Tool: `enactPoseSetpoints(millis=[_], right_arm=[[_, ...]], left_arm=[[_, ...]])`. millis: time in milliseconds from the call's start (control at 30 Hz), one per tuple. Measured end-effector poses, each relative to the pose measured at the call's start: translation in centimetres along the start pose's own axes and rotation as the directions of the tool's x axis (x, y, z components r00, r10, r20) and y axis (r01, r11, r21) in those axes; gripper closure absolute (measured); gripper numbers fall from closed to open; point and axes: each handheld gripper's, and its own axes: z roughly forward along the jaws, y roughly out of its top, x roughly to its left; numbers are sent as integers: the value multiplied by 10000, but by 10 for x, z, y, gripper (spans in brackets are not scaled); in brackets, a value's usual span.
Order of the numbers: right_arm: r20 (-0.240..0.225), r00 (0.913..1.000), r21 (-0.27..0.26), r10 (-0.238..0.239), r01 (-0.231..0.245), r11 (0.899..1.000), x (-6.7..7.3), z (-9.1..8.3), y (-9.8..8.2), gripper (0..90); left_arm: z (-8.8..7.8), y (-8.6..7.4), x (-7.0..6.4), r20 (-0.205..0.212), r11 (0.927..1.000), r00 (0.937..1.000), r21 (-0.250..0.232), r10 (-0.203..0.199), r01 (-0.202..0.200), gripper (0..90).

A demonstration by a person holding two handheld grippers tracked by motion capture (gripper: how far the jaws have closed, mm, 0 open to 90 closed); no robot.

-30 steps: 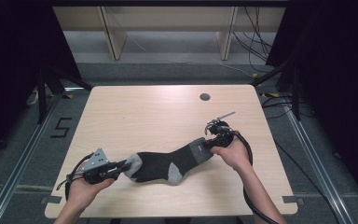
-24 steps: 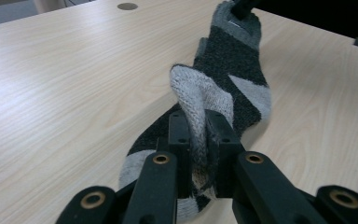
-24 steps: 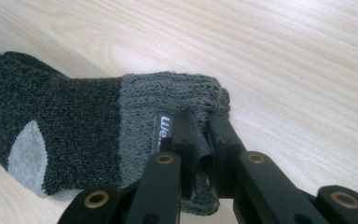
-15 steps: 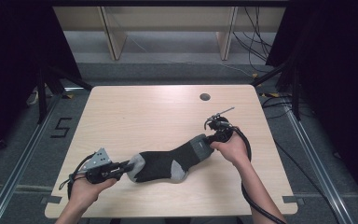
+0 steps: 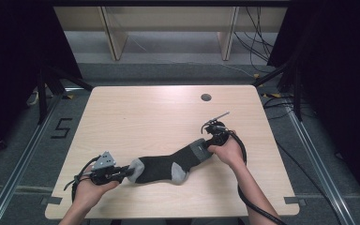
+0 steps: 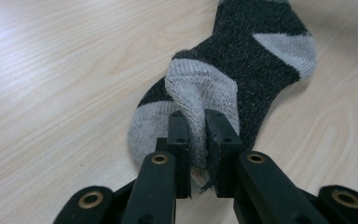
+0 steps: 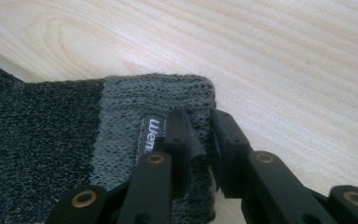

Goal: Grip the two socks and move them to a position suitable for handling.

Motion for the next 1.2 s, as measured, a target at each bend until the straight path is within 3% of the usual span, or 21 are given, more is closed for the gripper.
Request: enactPoseSetpoints(millis=[33, 100, 167, 233, 300, 333, 367, 400, 433, 567, 600, 733, 800, 833, 900, 967, 1000, 1200], right_arm=[[83, 9997, 120, 229, -230, 9997, 2, 0, -1, 783], [106, 9999, 168, 73, -75, 9998, 1, 1, -1, 787], [90, 9997, 285, 233, -236, 9993, 2, 0, -2, 787], [238, 9997, 63, -52, 51, 10000, 1, 0, -4, 788], [317, 9995, 108, 7, -11, 9999, 2, 0, -5, 788], [441, 9989, 335, 150, -165, 9993, 4, -2, -7, 787], [422, 9991, 294, -72, 60, 9996, 3, -3, -9, 788], [538, 9984, 408, 190, -212, 9989, 5, -4, -10, 788], [561, 9984, 227, -18, 6, 9997, 4, -5, -13, 790], [558, 9983, 238, -139, 126, 9996, 4, -10, -21, 795], [533, 9985, 346, 151, -170, 9993, 6, -12, -24, 795], [485, 9988, 389, 23, -42, 9992, 7, -17, -35, 795], [415, 9991, 392, -18, 1, 9992, 8, -19, -39, 794], [415, 9988, 348, -247, 232, 9991, 6, -20, -41, 793], [294, 9994, 553, 175, -191, 9983, 9, -23, -47, 793], [254, 9996, 383, -136, 126, 9992, 7, -25, -52, 792], [191, 9998, 447, 43, -52, 9990, 8, -26, -54, 791], [-10, 10000, 248, 70, -70, 9997, 6, -30, -59, 817]], left_arm=[[1, -1, 0, -44, 10000, 10000, 36, -14, 14, 808], [2, -2, 2, -77, 9999, 10000, 147, 23, -22, 808], [3, -3, 2, -147, 9996, 9999, 265, -11, 15, 807], [4, -4, 5, -211, 9989, 9997, 444, 131, -122, 807], [5, -3, 4, -147, 9991, 9999, 420, -7, 14, 806], [6, -2, 5, -216, 9979, 9997, 629, 140, -126, 806], [7, -2, 5, -228, 9984, 9997, 562, 69, -56, 806], [9, -1, 4, -237, 9987, 9997, 502, 22, -10, 806], [9, 0, 5, -245, 9976, 9996, 676, 163, -146, 806], [13, 2, 6, -291, 9972, 9994, 727, 176, -154, 806], [13, 3, 8, -255, 9963, 9994, 840, 218, -195, 806], [17, 6, 9, -378, 9965, 9991, 819, 172, -141, 806], [18, 7, 11, -354, 9945, 9988, 1001, 340, -303, 806], [19, 9, 11, -407, 9939, 9986, 1057, 343, -299, 806], [22, 11, 13, -404, 9933, 9985, 1106, 379, -333, 805], [24, 13, 14, -433, 9930, 9983, 1133, 396, -344, 805], [25, 14, 15, -422, 9931, 9984, 1133, 364, -314, 805], [28, 17, 15, -442, 9942, 9985, 1039, 310, -263, 809]])
